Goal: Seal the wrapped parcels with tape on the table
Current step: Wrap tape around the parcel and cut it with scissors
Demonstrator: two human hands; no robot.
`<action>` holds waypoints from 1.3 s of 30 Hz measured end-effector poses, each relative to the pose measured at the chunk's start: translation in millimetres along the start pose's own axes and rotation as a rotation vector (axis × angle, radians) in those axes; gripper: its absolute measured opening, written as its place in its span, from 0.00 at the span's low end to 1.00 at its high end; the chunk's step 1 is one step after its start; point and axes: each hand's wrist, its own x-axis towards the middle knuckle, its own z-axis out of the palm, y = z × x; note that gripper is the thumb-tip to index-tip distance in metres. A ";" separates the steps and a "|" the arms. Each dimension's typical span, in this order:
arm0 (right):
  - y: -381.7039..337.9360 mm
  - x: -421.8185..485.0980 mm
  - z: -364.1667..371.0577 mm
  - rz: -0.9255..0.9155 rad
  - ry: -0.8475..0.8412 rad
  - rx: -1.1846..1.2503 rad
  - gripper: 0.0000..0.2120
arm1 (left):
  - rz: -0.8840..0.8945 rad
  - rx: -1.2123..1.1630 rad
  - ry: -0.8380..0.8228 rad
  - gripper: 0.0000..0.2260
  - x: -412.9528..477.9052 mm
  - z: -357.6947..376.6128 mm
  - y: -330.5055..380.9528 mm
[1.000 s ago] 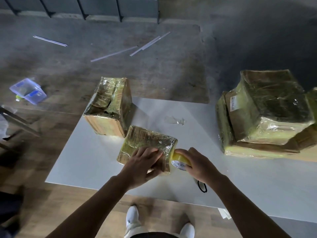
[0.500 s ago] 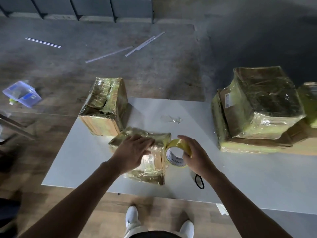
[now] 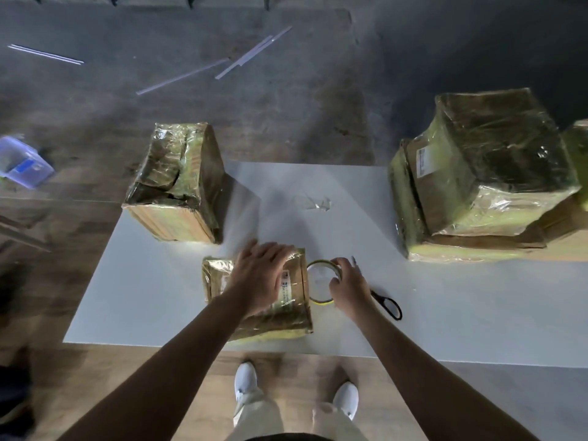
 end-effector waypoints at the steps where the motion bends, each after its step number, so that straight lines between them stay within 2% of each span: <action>1: 3.0 0.1 3.6 -0.025 -0.005 -0.017 0.20 | -0.023 0.026 -0.019 0.21 -2.5 2.7 0.6; 3: 6.8 1.3 9.3 -0.077 -0.014 -0.047 0.22 | -0.095 0.076 -0.078 0.22 -5.8 5.7 1.5; 8: 16.1 5.5 3.7 -0.204 -0.026 -0.134 0.25 | -0.106 0.181 -0.102 0.22 -6.1 11.6 3.6; 14: 33.1 0.9 -6.5 -0.381 -0.197 -0.253 0.28 | -0.101 0.191 -0.126 0.23 -4.3 7.3 3.3; 20: 34.1 3.8 -15.3 -0.312 -0.172 -0.249 0.25 | -0.147 0.088 -0.155 0.23 0.4 -6.5 10.0; 24: 25.5 1.8 -11.3 -0.248 -0.163 -0.377 0.25 | -0.226 -0.022 -0.225 0.29 8.7 -15.1 15.4; 26: 26.0 -0.8 -7.9 -0.243 -0.134 -0.398 0.25 | -0.196 0.038 -0.185 0.23 10.8 -21.4 20.5; 28: 30.0 -3.7 -8.1 -0.239 -0.099 -0.357 0.22 | -0.120 0.003 -0.071 0.17 10.7 -25.5 30.9; 31: 37.9 -12.7 -14.8 -0.218 0.054 -0.305 0.15 | 0.013 -0.058 0.049 0.13 10.1 -23.4 57.0; 34: 54.1 -17.3 -20.1 -0.178 0.184 -0.407 0.10 | 0.081 -0.081 -0.004 0.13 14.1 -15.3 79.4; 36: 59.9 -23.2 -26.6 -0.100 0.135 -0.525 0.11 | 0.106 -0.085 -0.043 0.13 17.4 -9.0 88.9; 39: 71.9 -27.7 -30.0 0.058 0.039 -0.604 0.16 | 0.100 -0.041 -0.187 0.11 19.6 -5.3 105.0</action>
